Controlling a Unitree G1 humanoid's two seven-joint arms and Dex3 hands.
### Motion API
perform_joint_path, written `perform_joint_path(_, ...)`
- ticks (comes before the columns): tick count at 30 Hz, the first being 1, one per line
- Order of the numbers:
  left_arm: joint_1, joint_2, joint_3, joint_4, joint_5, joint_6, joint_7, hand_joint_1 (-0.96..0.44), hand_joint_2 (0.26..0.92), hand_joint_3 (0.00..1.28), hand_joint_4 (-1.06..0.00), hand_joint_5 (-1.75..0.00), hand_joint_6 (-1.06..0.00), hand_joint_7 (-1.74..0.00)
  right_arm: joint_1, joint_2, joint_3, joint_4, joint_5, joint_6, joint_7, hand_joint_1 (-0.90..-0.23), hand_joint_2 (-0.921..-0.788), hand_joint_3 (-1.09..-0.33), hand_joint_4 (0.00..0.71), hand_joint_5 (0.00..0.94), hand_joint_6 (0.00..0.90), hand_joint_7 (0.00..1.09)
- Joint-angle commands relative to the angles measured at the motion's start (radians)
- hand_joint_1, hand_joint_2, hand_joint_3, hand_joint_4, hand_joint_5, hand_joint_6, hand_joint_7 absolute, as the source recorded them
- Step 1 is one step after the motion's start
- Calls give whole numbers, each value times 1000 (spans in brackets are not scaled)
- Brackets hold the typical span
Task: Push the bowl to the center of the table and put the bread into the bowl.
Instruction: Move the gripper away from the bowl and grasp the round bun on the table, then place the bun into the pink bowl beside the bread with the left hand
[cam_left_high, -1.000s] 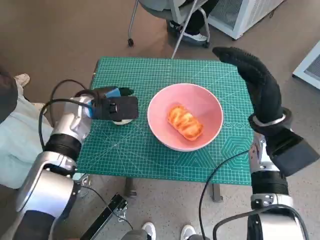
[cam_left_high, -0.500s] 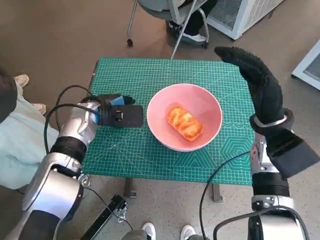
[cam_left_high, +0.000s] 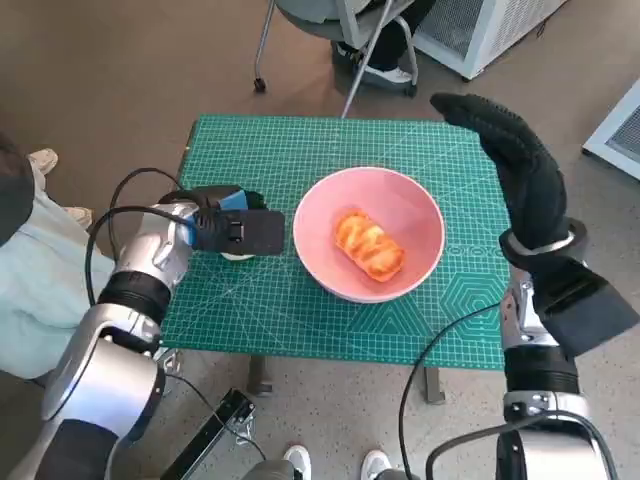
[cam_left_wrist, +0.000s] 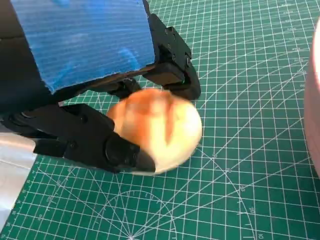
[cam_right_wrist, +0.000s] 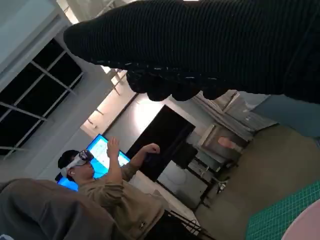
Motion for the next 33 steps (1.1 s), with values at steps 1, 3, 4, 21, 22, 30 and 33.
perform_joint_path(1, -26, 27, 32, -4, -26, -15, 14, -1, 920, 99, -662, -1229, -586, -1164, 21, 0, 3, 14, -10, 1, -3, -670, -921, -763, 298, 4, -1, 706)
perform_joint_path(3, -33, 33, 46, -14, -37, -21, 12, 0, 920, 99, -658, -1227, -590, -1171, 19, 0, 4, 15, -8, 2, -1, -668, -921, -766, 298, 4, -1, 706)
perform_joint_path(4, -39, 38, 57, -21, -44, -25, 12, 0, 920, 99, -656, -1227, -592, -1175, 18, 1, 5, 15, -6, 3, 1, -667, -921, -768, 298, 4, -1, 706)
perform_joint_path(21, -12, 76, 212, -279, -181, -156, 47, 1, 920, 126, -598, -1212, -583, -1261, 15, 12, 12, 18, 19, 8, 26, -644, -921, -778, 289, 0, -1, 706)
perform_joint_path(22, 0, 74, 222, -311, -193, -168, 49, 1, 920, 126, -598, -1211, -583, -1263, 15, 12, 11, 18, 22, 9, 28, -643, -921, -778, 289, 0, -1, 706)
perform_joint_path(30, 88, 58, 252, -543, -246, -219, 42, 1, 920, 120, -610, -1188, -587, -1271, 15, 16, 9, 19, 36, 14, 41, -643, -921, -778, 288, 0, -1, 705)
perform_joint_path(33, 118, 51, 245, -619, -249, -225, 31, 2, 920, 113, -617, -1190, -595, -1255, 16, 15, 9, 17, 39, 14, 43, -643, -921, -778, 288, 0, -1, 705)
